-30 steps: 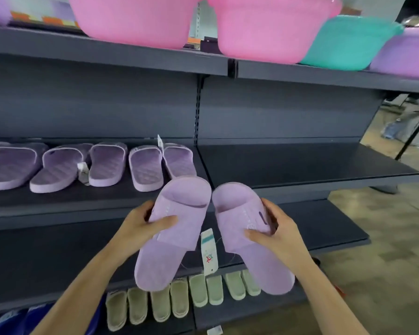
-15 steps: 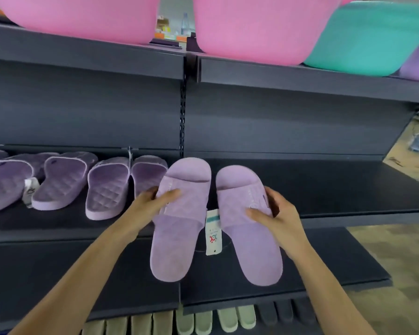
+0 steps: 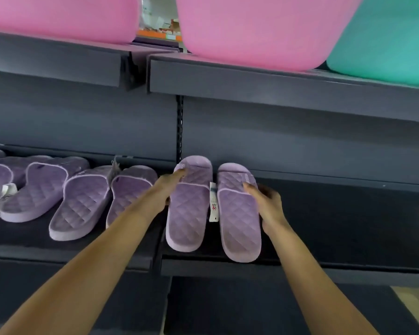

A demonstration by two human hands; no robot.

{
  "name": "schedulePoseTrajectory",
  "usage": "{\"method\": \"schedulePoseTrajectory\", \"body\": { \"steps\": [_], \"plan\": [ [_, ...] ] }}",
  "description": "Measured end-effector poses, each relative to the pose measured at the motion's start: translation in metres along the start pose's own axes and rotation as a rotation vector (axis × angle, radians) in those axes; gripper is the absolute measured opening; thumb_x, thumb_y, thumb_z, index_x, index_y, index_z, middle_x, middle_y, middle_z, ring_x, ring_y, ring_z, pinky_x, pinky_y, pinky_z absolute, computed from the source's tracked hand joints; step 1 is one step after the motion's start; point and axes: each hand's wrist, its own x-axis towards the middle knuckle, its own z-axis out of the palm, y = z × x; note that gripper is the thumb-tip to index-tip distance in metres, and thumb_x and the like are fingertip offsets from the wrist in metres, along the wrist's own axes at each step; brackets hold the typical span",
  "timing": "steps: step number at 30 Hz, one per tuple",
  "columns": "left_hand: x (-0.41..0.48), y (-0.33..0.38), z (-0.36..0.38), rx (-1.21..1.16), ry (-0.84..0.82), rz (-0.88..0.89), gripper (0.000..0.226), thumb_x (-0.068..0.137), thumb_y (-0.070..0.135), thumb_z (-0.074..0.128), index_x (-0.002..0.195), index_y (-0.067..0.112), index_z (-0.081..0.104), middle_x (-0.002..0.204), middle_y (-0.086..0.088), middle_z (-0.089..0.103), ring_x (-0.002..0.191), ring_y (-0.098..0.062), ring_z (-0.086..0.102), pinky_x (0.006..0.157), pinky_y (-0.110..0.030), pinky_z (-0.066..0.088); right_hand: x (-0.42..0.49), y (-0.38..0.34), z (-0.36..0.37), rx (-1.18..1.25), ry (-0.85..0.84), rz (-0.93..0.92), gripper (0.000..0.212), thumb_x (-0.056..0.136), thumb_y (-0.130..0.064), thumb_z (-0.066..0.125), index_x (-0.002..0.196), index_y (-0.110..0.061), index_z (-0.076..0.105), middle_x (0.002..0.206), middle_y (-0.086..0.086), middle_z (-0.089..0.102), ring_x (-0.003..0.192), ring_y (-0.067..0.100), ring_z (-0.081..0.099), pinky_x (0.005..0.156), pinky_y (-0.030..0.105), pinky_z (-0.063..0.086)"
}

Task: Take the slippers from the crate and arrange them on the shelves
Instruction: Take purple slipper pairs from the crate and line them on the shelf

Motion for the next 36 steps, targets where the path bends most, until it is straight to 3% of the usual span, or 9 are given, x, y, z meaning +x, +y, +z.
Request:
{"method": "schedulePoseTrajectory", "body": {
  "steps": [2, 5, 8, 13, 18, 24, 28, 32, 36],
  "plan": [
    [0.002, 0.002, 0.01, 0.061, 0.059, 0.034, 0.062, 0.083, 0.056, 0.054, 0.12, 0.007, 0.06, 0.116, -0.004, 0.059, 0.113, -0.03, 0.055, 0.1, -0.034, 0.04, 0.011, 0.004, 0.009, -0.09, 0.002, -0.016, 0.026, 0.084, -0.035, 0.065, 0.09, -0.01, 0.066, 0.087, 0.005, 0.068, 0.079, 0.018, 0.065, 0.069, 0.03, 0.054],
    [0.007, -0.008, 0.013, 0.146, 0.145, 0.086, 0.05, 0.093, 0.045, 0.047, 0.119, 0.004, 0.059, 0.11, -0.009, 0.054, 0.115, -0.03, 0.05, 0.081, -0.027, 0.035, 0.017, 0.015, 0.017, -0.25, -0.044, -0.058, 0.032, 0.09, -0.032, 0.057, 0.093, -0.001, 0.064, 0.083, 0.014, 0.064, 0.07, 0.017, 0.056, 0.057, 0.026, 0.041],
    [0.004, -0.019, 0.008, 0.239, 0.144, 0.202, 0.053, 0.079, 0.047, 0.05, 0.105, 0.002, 0.06, 0.104, -0.015, 0.064, 0.103, -0.033, 0.057, 0.084, -0.038, 0.043, 0.016, 0.023, 0.016, -0.384, -0.096, -0.134, 0.028, 0.092, -0.029, 0.052, 0.091, -0.002, 0.061, 0.08, 0.011, 0.063, 0.071, 0.017, 0.057, 0.058, 0.026, 0.039],
    [-0.005, -0.028, 0.0, 0.332, 0.091, 0.311, 0.042, 0.089, 0.016, 0.056, 0.129, 0.004, 0.047, 0.11, -0.003, 0.054, 0.1, -0.018, 0.051, 0.08, -0.025, 0.036, 0.01, 0.025, 0.006, -0.494, -0.188, -0.188, 0.024, 0.091, -0.032, 0.054, 0.108, -0.017, 0.062, 0.098, -0.002, 0.065, 0.088, 0.01, 0.061, 0.068, 0.018, 0.044],
    [-0.022, -0.033, -0.015, 0.443, 0.083, 0.469, 0.041, 0.091, 0.016, 0.056, 0.13, 0.009, 0.048, 0.123, -0.002, 0.052, 0.106, -0.009, 0.046, 0.085, -0.023, 0.031, -0.004, 0.024, -0.006, -0.607, -0.23, -0.242, 0.049, 0.089, -0.036, 0.056, 0.133, -0.017, 0.048, 0.126, 0.001, 0.055, 0.115, 0.017, 0.054, 0.093, 0.028, 0.043],
    [-0.052, -0.046, -0.027, 0.543, 0.099, 0.492, 0.042, 0.09, 0.025, 0.058, 0.131, 0.019, 0.049, 0.121, 0.002, 0.05, 0.107, -0.005, 0.042, 0.087, -0.019, 0.028, -0.028, 0.021, -0.016, -0.825, -0.245, -0.39, 0.059, 0.09, -0.037, 0.056, 0.142, -0.021, 0.033, 0.137, 0.003, 0.044, 0.124, 0.019, 0.045, 0.095, 0.029, 0.039],
    [-0.081, -0.061, -0.034, 0.589, 0.169, 0.529, 0.042, 0.09, 0.022, 0.058, 0.131, 0.02, 0.05, 0.125, 0.006, 0.048, 0.108, -0.007, 0.045, 0.083, -0.011, 0.025, -0.043, 0.029, -0.026, -0.943, -0.239, -0.525, 0.06, 0.088, -0.037, 0.057, 0.141, -0.018, 0.036, 0.133, 0.006, 0.048, 0.121, 0.022, 0.047, 0.097, 0.035, 0.04],
    [-0.112, -0.077, -0.047, 0.68, 0.18, 0.57, 0.045, 0.088, 0.022, 0.06, 0.132, 0.02, 0.049, 0.126, 0.012, 0.048, 0.098, -0.031, 0.059, 0.084, -0.026, 0.042, -0.06, 0.039, -0.03, -0.94, -0.224, -0.609, 0.057, 0.085, -0.032, 0.063, 0.135, -0.011, 0.046, 0.13, 0.011, 0.053, 0.117, 0.028, 0.052, 0.096, 0.042, 0.044],
    [-0.138, -0.093, -0.064, 0.716, 0.212, 0.584, 0.042, 0.088, 0.022, 0.06, 0.13, 0.02, 0.051, 0.123, 0.013, 0.048, 0.105, -0.017, 0.054, 0.083, -0.023, 0.045, -0.079, 0.044, -0.027, -0.894, -0.26, -0.682, 0.049, 0.085, -0.032, 0.06, 0.128, -0.009, 0.053, 0.126, 0.011, 0.057, 0.114, 0.03, 0.056, 0.091, 0.045, 0.047]
  ]
}}
